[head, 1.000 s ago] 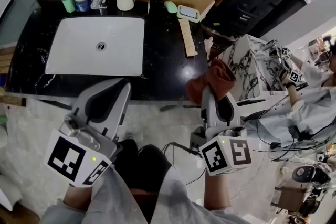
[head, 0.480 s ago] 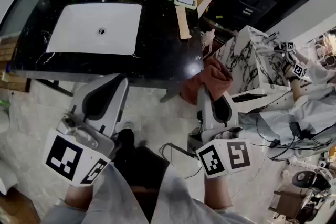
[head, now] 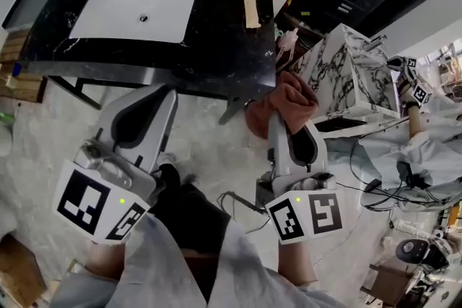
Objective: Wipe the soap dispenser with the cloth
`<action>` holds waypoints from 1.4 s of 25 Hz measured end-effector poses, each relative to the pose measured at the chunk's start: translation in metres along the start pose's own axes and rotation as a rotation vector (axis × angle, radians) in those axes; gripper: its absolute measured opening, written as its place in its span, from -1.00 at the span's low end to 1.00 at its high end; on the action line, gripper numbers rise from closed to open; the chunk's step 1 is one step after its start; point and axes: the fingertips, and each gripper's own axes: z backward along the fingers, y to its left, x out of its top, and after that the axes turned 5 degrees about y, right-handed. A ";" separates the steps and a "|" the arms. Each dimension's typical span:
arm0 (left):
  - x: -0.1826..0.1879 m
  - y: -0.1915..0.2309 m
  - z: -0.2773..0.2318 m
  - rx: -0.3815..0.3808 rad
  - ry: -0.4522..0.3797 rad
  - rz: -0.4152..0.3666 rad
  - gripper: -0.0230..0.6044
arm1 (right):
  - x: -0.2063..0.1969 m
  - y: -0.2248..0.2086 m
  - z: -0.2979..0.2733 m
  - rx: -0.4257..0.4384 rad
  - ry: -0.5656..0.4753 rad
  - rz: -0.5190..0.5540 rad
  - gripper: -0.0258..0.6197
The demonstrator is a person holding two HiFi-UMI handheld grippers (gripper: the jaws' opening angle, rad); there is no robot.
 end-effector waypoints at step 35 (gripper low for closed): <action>0.021 0.046 0.025 -0.048 -0.029 -0.027 -0.92 | 0.009 0.070 -0.032 0.021 -0.005 0.014 -0.69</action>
